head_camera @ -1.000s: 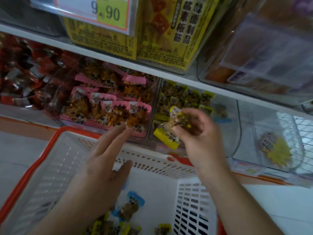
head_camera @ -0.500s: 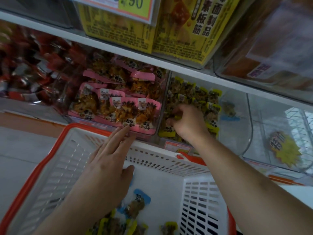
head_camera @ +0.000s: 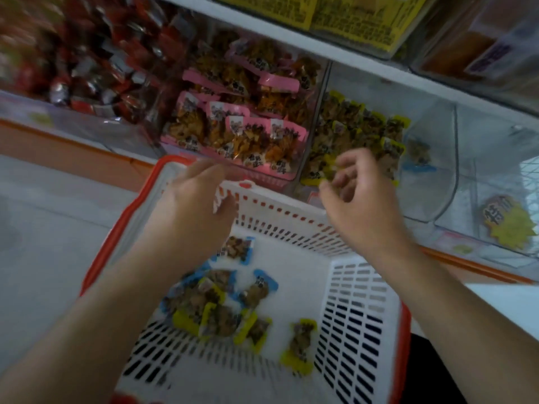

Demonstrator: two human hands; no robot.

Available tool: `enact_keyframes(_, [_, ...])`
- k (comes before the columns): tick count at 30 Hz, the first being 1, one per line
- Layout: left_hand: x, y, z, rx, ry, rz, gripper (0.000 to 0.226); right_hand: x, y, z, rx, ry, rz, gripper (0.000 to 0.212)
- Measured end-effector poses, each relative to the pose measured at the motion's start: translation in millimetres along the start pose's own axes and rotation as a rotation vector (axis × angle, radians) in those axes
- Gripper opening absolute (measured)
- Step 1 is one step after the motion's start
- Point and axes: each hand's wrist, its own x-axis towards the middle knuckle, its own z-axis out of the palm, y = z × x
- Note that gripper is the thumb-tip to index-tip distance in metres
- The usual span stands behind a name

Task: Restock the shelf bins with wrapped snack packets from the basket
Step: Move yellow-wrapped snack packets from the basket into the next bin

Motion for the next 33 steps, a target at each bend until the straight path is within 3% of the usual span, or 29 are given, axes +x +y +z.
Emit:
enact_keyframes(3, [-10.6, -10.3, -23.5, 0.089, 0.035, -0.058, 0.035, -58.1, -9.5, 20.3, -0.054, -0.374, -0.028, 0.006])
enact_keyframes(6, [-25.4, -30.2, -35.4, 0.131, 0.037, -0.166, 0.057, -97.6, -1.3, 72.7, -0.246, -0.775, 0.080, 0.009])
enact_keyframes(8, [-33.9, -45.3, -37.3, 0.137, -0.041, -0.279, 0.067, -120.0, 13.0, 114.5, -0.352, -0.911, 0.047, 0.019])
enact_keyframes(10, [-40.9, -54.5, -37.9, 0.141, -0.161, -0.403, 0.071, -139.0, 24.5, 150.8, -0.387, -0.987, -0.052, 0.043])
enact_keyframes(12, [-47.0, -60.8, -36.2, 0.156, -0.284, -0.459, 0.083, -151.2, 27.3, 180.3, -0.403, -0.996, -0.105, 0.056])
enact_keyframes(15, [-49.2, -64.1, -35.2, 0.139, -0.327, -0.464, 0.095, -160.9, 22.7, 214.0, -0.461, -0.898, -0.069, 0.053])
enact_keyframes(18, [-44.2, -64.1, -37.1, 0.104, -0.326, -0.511, 0.086, -168.9, 19.4, 228.2, -0.546, -0.771, -0.098, 0.045])
enact_keyframes(21, [-43.4, -60.0, -40.0, 0.101, -0.305, -0.550, 0.070, -167.7, 13.7, 223.3, -0.550, -0.758, -0.134, 0.033])
enact_keyframes(24, [-38.4, -51.5, -45.5, 0.141, -0.177, -0.518, 0.056, -149.8, -2.3, 201.7, -0.293, -0.831, 0.137, 0.030])
enact_keyframes(28, [-36.1, -37.0, -47.9, 0.010, 0.116, -0.216, 0.041, -111.2, -28.8, 142.2, 0.051, -0.772, 0.299, 0.023])
enact_keyframes(31, [-36.0, -20.2, -43.3, -0.129, 0.021, -0.151, 0.014, -86.3, -49.0, 82.1, 0.299, -0.696, 0.296, 0.015])
enact_keyframes(33, [-34.8, -11.8, -36.4, -0.226, -0.110, -0.187, 0.012, -74.4, -52.3, 48.8, 0.514, -0.626, 0.306, 0.015])
